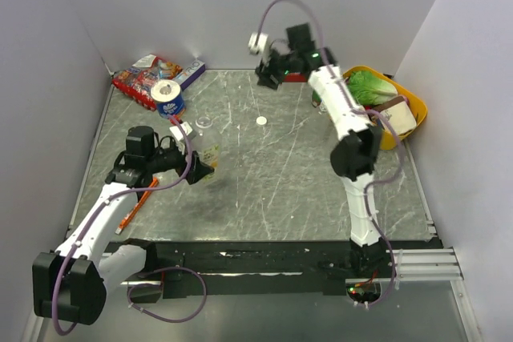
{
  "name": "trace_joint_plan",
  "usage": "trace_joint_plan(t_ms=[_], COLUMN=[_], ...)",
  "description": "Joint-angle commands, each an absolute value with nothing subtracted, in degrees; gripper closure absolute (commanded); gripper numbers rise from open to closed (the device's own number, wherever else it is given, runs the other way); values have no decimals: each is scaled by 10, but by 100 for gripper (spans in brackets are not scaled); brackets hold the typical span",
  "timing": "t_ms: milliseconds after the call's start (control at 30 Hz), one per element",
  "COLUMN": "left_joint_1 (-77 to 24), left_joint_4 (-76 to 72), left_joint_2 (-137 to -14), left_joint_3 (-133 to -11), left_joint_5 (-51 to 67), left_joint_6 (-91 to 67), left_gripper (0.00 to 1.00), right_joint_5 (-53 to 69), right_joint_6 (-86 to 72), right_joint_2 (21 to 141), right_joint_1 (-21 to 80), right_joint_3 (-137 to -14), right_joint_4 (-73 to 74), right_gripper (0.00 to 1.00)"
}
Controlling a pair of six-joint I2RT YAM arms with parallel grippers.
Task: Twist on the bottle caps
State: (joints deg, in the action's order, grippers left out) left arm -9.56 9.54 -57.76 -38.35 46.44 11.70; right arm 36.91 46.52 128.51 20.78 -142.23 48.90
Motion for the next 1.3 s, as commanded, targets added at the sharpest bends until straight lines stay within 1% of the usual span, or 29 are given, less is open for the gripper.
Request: trace_joint_plan(t_ms=[0, 67, 167, 300, 400, 467, 567, 600, 733, 867, 1033, 1133, 1267], left_joint_1=[-93, -93, -93, -92, -91, -90, -89, -89, -84, -82, -81, -81, -81], left_joint_4=[115, 127, 134, 120, 104, 101, 104, 105, 107, 102, 91, 94, 91], left_joint_2=[-563, -565, -573, -584, -591, -595, -598, -597, -596, -594, -591, -585, -577], left_joint_3=[-408, -408, -411, -414, -415, -415, -419, -422, -424, -419, -410, -407, -397], left_joint_5=[433, 432, 432, 432, 431, 431, 426, 425, 420, 421, 420, 416, 415], left_joint_6=[113, 120, 127, 113, 98, 93, 94, 96, 98, 97, 87, 88, 90], left_gripper=[99, 99, 99, 99, 99, 99, 99, 99, 99, 99, 99, 99, 99], right_joint_5=[301, 294, 286, 245, 218, 194, 166, 162, 163, 136, 95, 76, 71], right_joint_6=[532, 521, 470, 285, 191, 163, 134, 122, 94, 90, 95, 94, 105], right_joint_2=[1370, 1375, 1402, 1398, 1390, 1393, 1404, 1409, 1412, 1419, 1428, 1434, 1439], right_joint_1=[218, 218, 217, 220, 228, 234, 242, 244, 249, 257, 271, 272, 272], right_joint_3=[-1424, -1406, -1426, -1396, -1362, -1353, -1350, -1346, -1332, -1332, -1322, -1321, -1310], right_joint_4=[516, 490, 463, 392, 365, 369, 386, 392, 393, 395, 404, 408, 413], right_gripper=[39, 38, 38, 27, 25, 25, 21, 18, 13, 13, 17, 21, 25])
